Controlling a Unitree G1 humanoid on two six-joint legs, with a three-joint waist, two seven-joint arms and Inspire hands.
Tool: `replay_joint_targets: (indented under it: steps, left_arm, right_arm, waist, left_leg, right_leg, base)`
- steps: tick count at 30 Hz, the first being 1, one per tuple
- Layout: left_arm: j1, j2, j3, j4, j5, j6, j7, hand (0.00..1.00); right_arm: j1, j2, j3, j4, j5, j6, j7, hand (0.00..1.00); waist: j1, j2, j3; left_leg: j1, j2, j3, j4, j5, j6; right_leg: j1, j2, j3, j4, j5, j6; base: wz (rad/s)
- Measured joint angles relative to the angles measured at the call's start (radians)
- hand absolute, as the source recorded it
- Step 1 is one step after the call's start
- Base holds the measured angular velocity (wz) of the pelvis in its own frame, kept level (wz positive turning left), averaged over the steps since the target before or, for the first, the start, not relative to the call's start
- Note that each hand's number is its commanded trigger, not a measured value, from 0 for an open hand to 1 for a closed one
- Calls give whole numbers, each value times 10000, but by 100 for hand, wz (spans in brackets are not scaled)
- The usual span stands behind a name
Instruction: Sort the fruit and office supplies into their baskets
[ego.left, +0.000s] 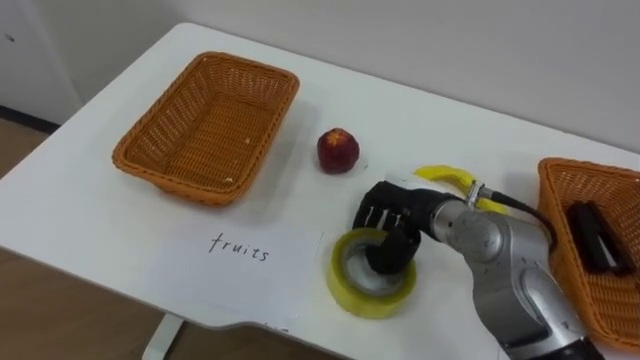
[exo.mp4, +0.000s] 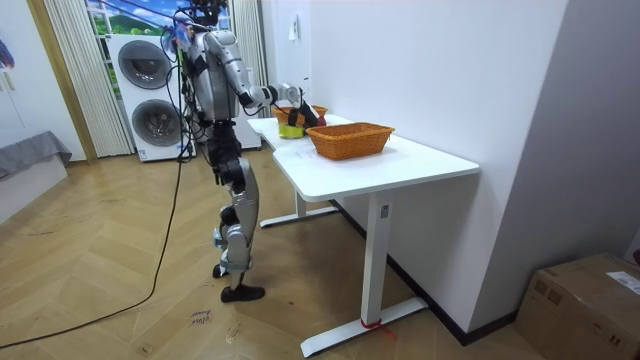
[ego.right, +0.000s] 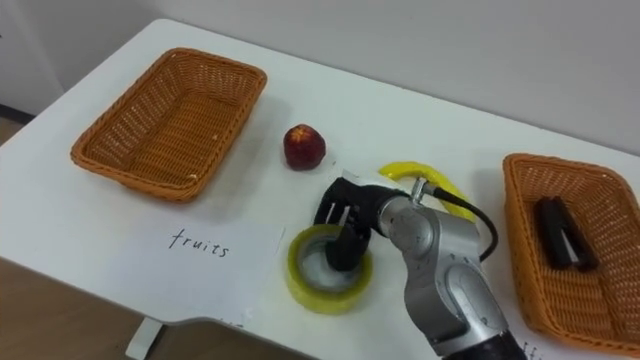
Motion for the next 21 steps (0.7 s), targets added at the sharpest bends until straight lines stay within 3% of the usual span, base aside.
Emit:
replay_joint_targets:
  steps: [10,14,21]
  left_arm:
    - [-248,37,4,80,-18,-32,136,0]
    - [-291,42,-16,245,-211,-238,348,0]
    - [-170,36,-14,507,-979,-521,599,0]
  right_arm:
    - [-46,11,166,-31,43,17,70,100]
    - [-118,-14,178,2,186,11,42,100]
    - [42,-73,146,-400,1100,-40,-105,100]
  waist:
    - [197,-124,0]
    - [289,-148,10]
    - [-18,-151,23]
  left_leg:
    - [169,31,134,-165,16,-6]
    - [198,47,213,-185,24,-12]
    - [90,35,191,-188,24,-11]
  right_leg:
    - [7,34,141,-2,1,0]
    - [-1,40,202,-4,1,-1]
    - [-107,41,238,-9,1,-1]
  base:
    - [-6]
    - [-5]
    - [-1]
